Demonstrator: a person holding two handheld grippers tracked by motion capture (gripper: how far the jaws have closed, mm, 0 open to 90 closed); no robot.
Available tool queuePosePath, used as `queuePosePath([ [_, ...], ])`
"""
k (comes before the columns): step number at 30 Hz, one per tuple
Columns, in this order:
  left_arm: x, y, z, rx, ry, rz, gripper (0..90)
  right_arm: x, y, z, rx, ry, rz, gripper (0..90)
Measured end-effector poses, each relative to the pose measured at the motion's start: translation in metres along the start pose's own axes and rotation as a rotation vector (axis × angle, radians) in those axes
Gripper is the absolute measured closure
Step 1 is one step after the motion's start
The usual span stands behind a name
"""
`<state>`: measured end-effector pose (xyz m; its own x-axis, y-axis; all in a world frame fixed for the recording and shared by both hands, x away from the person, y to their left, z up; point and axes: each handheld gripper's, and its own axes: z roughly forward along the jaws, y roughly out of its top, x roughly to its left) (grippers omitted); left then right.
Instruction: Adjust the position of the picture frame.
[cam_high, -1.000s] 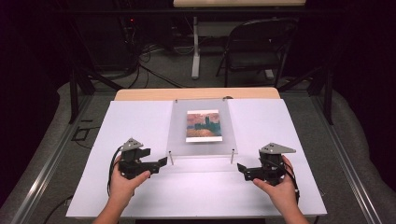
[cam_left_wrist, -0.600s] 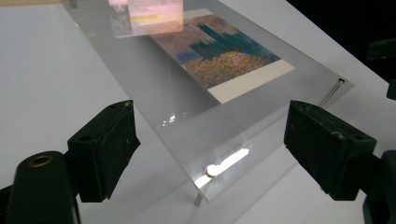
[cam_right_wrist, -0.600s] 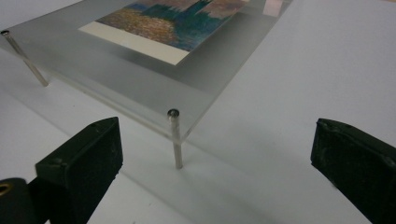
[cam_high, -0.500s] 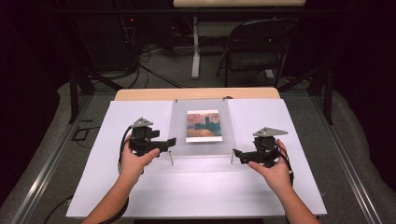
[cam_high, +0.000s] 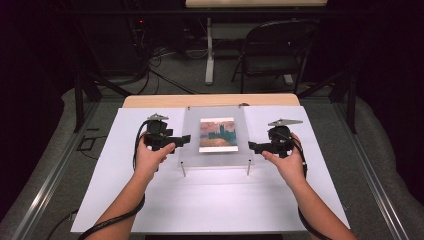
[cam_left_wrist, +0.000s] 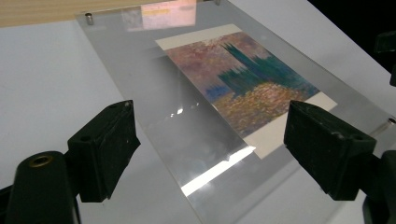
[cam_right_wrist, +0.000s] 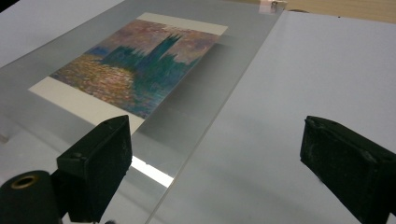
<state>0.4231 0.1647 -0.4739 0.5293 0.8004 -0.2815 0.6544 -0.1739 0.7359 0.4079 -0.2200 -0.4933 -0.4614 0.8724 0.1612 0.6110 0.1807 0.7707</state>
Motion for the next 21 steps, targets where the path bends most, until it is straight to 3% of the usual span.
queuePosePath([
  [2, 0.006, 0.005, 0.006, -0.004, 0.008, -0.021, 17.0, -0.004, 0.005, 0.005, 0.001, 0.0, 0.015, 8.6],
  [6, 0.011, 0.011, 0.013, 0.006, 0.018, -0.023, 17.0, -0.012, 0.012, 0.018, 0.018, 0.017, 0.044, 3.0],
  [11, 0.017, 0.018, 0.018, 0.01, 0.041, -0.017, 17.0, -0.017, 0.018, 0.03, 0.031, 0.005, 0.057, 2.9],
  [18, 0.027, 0.029, 0.025, -0.002, 0.065, -0.041, 17.1, -0.023, 0.032, 0.041, 0.02, 0.006, 0.094, 6.8],
  [21, 0.03, 0.033, 0.029, -0.013, 0.074, -0.045, 18.5, -0.023, 0.039, 0.047, 0.029, -0.015, 0.079, 6.8],
])
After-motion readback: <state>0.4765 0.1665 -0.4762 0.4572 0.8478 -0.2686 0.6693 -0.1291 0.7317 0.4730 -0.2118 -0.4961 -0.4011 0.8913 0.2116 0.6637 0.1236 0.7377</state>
